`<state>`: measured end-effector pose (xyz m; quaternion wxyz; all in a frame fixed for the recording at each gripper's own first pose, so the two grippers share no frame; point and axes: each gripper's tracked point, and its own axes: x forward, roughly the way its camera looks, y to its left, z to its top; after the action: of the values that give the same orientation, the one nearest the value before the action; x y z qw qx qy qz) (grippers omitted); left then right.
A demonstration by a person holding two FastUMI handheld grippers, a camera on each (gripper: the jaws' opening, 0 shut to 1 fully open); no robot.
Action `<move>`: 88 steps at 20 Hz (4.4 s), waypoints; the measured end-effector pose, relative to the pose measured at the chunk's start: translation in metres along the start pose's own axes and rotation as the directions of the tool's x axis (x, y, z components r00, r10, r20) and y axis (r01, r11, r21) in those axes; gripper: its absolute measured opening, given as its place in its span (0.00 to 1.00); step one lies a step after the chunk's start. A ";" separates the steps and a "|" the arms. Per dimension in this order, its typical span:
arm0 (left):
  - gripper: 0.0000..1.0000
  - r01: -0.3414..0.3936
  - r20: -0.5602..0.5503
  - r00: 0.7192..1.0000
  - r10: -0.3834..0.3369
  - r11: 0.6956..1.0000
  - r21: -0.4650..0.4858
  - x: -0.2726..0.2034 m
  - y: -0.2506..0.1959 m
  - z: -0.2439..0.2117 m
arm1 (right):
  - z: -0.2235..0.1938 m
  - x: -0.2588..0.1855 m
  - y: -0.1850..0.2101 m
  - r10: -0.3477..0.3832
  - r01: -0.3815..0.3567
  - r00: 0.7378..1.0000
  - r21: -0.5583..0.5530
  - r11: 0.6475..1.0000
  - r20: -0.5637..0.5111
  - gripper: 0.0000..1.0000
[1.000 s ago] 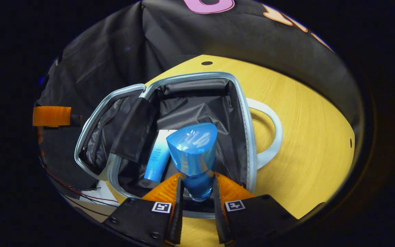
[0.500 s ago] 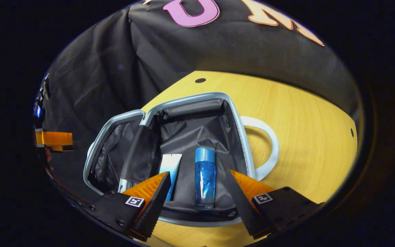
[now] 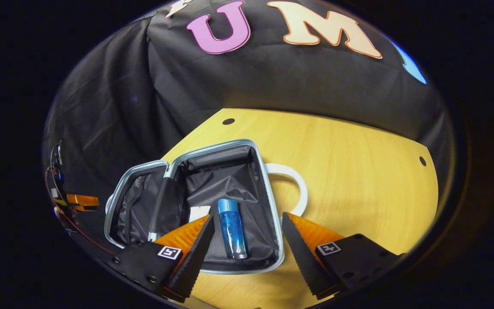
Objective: First open the suitcase, pack the skin care products into it, and then close the suitcase.
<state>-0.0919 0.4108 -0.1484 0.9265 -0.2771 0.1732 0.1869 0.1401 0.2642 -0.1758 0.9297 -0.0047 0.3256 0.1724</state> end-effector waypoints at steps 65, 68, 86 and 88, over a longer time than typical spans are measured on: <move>0.00 0.285 0.132 0.948 -0.290 0.957 0.055 -0.098 -0.203 0.067 | -0.057 -0.047 -0.063 0.015 -0.031 0.996 0.200 0.979 0.085 0.98; 0.01 0.296 0.131 0.942 -0.310 0.948 0.115 -0.107 -0.247 0.062 | -0.059 -0.054 -0.085 0.002 -0.019 0.996 0.194 0.981 0.087 0.98; 0.01 0.527 -0.166 0.850 -0.501 0.791 0.310 -0.058 -0.452 -0.011 | -0.062 -0.096 -0.188 -0.149 0.114 0.982 0.276 0.954 0.112 0.98; 0.01 0.539 -0.205 0.842 -0.499 0.781 0.315 -0.047 -0.461 -0.021 | -0.061 -0.099 -0.190 -0.154 0.116 0.981 0.282 0.952 0.115 0.98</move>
<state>0.0669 0.0288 0.0618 0.9655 -0.1491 0.1720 -0.1262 0.0925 0.0471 -0.1835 0.9510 0.1134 0.2810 0.0615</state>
